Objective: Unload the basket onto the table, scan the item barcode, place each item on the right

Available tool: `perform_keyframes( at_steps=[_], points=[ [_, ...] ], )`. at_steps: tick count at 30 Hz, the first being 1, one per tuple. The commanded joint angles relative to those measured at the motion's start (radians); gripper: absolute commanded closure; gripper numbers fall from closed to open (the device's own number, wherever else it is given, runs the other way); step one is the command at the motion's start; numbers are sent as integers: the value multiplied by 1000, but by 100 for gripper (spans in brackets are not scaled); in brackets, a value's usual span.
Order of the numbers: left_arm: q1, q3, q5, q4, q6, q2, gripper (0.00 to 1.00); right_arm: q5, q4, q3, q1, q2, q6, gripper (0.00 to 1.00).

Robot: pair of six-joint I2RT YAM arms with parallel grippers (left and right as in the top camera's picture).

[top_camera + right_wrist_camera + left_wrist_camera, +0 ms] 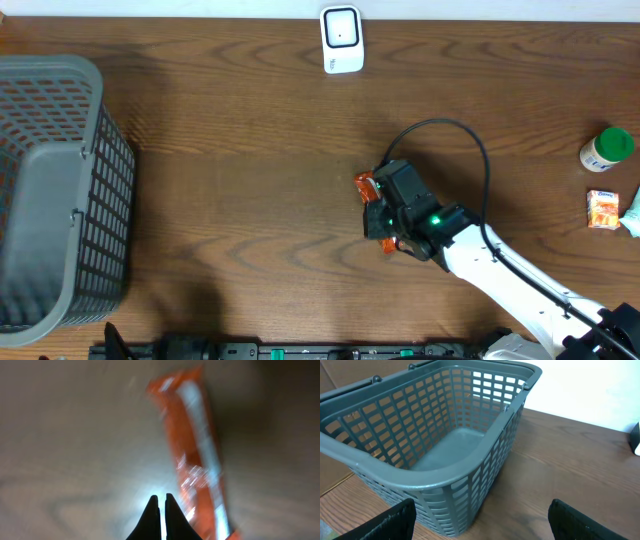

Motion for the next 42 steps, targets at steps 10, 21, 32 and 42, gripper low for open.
perform_keyframes(
  at_steps=[10,21,32,42],
  points=[
    [4,2,-3,1,-2,2,15,100,229,6,-106,193,-77,99],
    [4,2,-3,1,-2,2,15,48,230,6,-90,248,-89,99],
    [4,2,-3,1,-2,2,15,37,207,6,-12,249,-119,99],
    [4,2,-3,1,-2,2,15,27,171,19,42,214,-119,99]
  ],
)
